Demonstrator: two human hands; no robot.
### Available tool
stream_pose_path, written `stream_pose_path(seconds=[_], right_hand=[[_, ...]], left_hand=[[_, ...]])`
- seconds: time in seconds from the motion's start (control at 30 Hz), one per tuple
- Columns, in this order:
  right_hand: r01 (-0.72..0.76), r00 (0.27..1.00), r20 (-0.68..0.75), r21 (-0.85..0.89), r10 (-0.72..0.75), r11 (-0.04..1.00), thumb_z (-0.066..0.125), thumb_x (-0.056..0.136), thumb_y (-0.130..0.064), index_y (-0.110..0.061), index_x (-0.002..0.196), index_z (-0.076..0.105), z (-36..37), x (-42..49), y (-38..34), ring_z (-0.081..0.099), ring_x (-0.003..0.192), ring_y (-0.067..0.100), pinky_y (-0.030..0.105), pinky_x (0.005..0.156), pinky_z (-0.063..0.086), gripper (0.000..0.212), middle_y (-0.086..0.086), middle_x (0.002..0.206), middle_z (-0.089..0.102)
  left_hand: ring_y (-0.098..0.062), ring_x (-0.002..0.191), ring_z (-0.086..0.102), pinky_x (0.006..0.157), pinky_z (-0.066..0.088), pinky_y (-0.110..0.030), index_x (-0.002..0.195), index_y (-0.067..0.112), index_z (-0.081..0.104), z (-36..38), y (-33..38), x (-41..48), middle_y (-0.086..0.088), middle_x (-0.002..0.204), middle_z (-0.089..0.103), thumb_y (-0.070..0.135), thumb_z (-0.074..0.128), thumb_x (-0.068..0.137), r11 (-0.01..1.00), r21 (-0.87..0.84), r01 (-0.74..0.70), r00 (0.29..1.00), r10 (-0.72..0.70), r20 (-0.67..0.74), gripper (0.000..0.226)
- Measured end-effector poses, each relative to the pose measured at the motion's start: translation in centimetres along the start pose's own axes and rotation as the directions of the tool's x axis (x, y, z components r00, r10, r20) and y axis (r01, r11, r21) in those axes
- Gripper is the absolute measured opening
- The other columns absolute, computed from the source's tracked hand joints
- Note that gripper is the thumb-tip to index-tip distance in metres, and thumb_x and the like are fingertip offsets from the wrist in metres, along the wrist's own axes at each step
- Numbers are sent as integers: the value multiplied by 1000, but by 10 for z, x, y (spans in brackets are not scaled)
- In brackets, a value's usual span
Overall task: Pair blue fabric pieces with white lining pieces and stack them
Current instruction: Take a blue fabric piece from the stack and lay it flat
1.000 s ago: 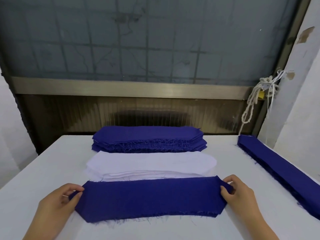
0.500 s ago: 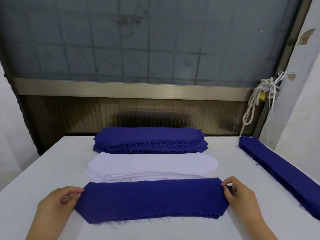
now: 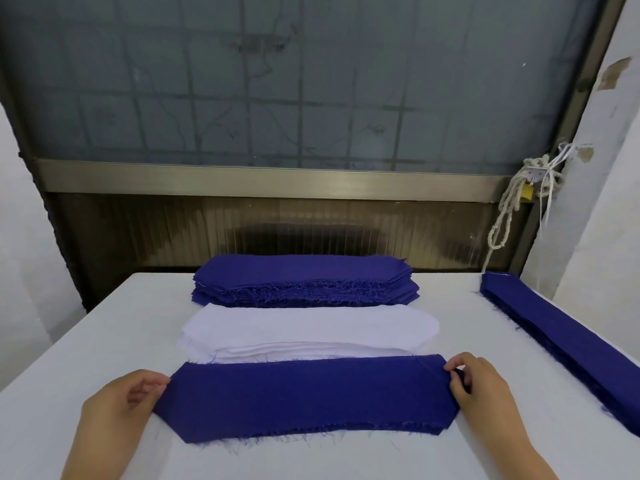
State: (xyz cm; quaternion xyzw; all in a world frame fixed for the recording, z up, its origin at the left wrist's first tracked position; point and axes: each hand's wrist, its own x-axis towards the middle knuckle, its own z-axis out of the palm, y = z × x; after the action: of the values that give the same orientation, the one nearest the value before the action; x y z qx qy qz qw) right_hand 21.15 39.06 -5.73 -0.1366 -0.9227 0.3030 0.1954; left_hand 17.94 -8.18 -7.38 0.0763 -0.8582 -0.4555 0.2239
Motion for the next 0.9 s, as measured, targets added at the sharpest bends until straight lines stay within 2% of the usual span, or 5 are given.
stream_pose_path(seconds=[0.27,0.43,0.57,0.7,0.9], right_hand=[[-10,1000,-22,32,11,999,54,91,-4,-26,82,57,2,1,2,53,67,10,16,56,34,24,-4,77,54],[4,1000,-24,31,-3,1000,56,91,-4,-28,83,56,1,1,3,54,70,8,14,58,35,25,-6,82,52],[132,987,-94,-13,-133,991,62,88,-6,-29,85,61,-2,-2,-2,51,84,14,23,71,39,23,-10,88,50],[386,922,-25,-35,-387,922,69,83,-4,-28,86,67,-4,-6,-8,51,82,10,22,74,38,24,-15,84,56],[387,921,93,-105,-379,916,69,86,-26,-42,85,61,-2,-9,-9,44,94,-1,25,81,22,18,-24,79,55]], left_hand=[[-6,70,62,65,37,1,74,26,71,-1,0,0,1,73,68,-5,61,87,996,62,-62,998,62,2,35],[-1,78,58,66,37,-1,75,31,70,-2,3,-2,-3,73,64,-8,62,85,992,95,-82,997,81,17,41],[2,81,55,67,37,0,80,32,70,-2,14,-4,4,81,60,-2,74,78,981,102,-167,985,170,-22,35],[-7,77,60,65,45,-10,86,35,73,1,20,-10,8,86,65,0,75,79,960,0,-280,952,277,130,36],[-6,77,59,69,44,-10,84,39,73,4,21,-13,12,85,67,6,77,79,976,-7,-218,925,209,318,33]])
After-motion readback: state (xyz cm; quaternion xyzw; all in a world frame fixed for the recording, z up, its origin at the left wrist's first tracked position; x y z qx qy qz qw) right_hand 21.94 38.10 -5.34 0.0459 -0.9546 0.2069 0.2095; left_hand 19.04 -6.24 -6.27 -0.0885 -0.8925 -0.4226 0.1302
